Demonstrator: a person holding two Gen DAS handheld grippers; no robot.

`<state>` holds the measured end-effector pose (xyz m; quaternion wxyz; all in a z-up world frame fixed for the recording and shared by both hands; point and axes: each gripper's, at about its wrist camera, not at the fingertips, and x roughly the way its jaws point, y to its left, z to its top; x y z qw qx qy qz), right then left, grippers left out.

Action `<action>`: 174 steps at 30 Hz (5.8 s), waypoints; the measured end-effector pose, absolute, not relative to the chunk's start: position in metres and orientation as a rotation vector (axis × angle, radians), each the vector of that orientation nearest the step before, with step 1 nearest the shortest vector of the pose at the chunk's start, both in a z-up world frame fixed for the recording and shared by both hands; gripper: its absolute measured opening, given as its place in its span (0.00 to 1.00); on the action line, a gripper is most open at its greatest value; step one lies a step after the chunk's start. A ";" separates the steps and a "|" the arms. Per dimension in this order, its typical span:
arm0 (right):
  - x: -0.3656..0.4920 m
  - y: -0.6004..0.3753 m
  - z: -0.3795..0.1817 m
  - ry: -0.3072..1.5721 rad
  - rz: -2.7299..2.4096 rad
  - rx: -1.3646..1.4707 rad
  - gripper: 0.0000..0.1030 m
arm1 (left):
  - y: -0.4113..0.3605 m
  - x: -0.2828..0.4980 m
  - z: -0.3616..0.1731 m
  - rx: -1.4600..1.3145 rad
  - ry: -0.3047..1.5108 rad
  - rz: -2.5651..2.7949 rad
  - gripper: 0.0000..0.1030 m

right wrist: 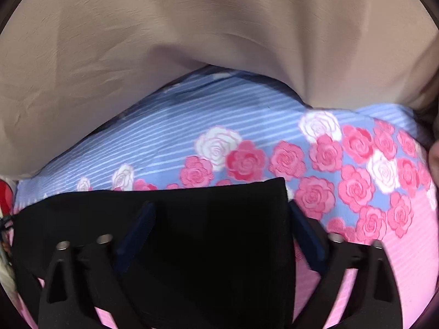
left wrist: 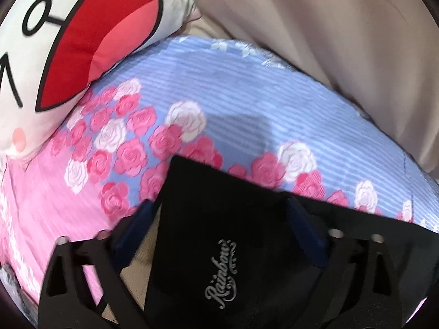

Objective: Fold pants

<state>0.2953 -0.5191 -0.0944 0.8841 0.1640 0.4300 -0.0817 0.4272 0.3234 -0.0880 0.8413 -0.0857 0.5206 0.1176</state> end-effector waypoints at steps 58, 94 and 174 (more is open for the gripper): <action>-0.045 -0.420 -0.094 0.675 -0.007 0.623 0.58 | 0.306 0.148 -0.088 -1.059 1.000 -0.015 0.46; -0.062 -0.400 -0.066 0.563 -0.164 0.556 0.64 | 0.309 0.146 -0.102 -1.094 1.004 -0.089 0.13; 0.055 -0.269 -0.079 0.789 0.171 0.351 0.58 | 0.105 0.266 -0.072 -0.182 1.139 0.106 0.59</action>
